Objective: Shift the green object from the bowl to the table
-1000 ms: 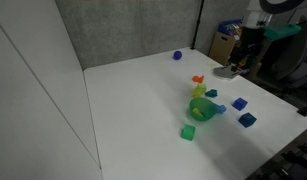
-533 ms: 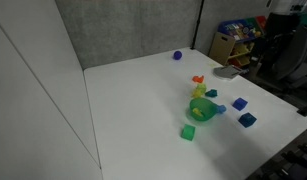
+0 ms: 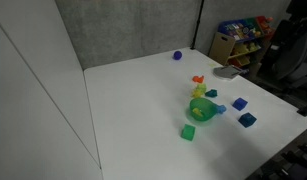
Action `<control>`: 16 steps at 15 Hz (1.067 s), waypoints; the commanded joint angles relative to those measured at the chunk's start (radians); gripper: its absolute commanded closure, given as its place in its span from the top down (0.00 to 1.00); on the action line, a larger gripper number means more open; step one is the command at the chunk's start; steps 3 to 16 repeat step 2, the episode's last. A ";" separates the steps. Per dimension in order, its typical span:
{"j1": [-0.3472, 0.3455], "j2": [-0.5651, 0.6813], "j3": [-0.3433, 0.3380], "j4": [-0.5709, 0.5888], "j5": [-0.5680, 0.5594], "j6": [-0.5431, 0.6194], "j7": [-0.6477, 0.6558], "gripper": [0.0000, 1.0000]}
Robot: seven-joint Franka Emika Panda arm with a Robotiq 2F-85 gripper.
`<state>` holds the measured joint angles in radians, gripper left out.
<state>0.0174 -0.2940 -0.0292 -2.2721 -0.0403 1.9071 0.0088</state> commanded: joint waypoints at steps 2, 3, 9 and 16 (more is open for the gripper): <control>-0.010 0.004 0.010 0.001 0.003 -0.002 -0.002 1.00; -0.010 0.004 0.010 0.001 0.003 -0.002 -0.002 1.00; -0.010 0.004 0.010 0.001 0.003 -0.002 -0.002 1.00; -0.010 0.004 0.010 0.001 0.003 -0.002 -0.002 1.00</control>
